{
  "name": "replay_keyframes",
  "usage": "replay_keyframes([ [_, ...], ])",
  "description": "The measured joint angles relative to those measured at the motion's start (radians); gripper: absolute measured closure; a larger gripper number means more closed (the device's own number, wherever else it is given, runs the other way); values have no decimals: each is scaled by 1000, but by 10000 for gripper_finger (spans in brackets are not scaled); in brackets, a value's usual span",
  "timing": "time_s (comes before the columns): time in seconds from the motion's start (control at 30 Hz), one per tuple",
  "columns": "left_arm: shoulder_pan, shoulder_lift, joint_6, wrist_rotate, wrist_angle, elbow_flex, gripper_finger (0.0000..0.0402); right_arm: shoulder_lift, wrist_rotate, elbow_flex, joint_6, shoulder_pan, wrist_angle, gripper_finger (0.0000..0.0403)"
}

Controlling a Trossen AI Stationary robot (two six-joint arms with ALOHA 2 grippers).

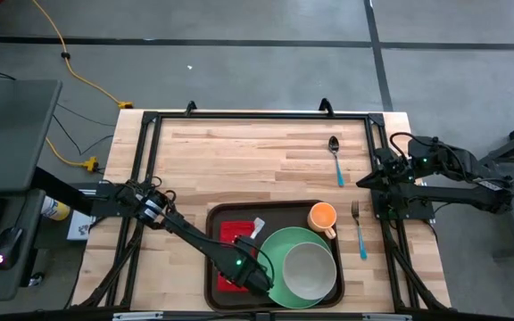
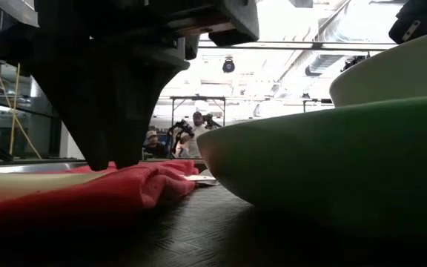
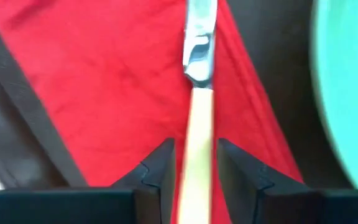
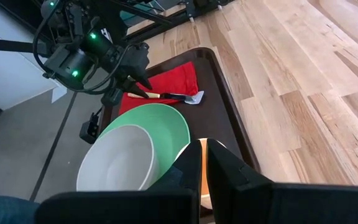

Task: Set up tray
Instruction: Put the blue fork on the red napkin to the left side of the yellow knife

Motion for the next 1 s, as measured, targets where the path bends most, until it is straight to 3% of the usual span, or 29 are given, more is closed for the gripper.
replay_keyframes([
  [0.2,6,-40,0,-96,-126,38,271,0,0,0,0,0,21,402],
  [0.43,7,-190,23,-407,-352,48,273,2,2,0,-26,0,152,402],
  [0.53,13,-267,132,-523,-333,16,277,2,3,0,-30,0,193,402],
  [0.8,95,-385,413,-466,-302,-58,296,2,2,0,82,0,229,402],
  [1.0,163,-450,547,-467,-298,-103,308,2,16,0,29,0,230,402],
])
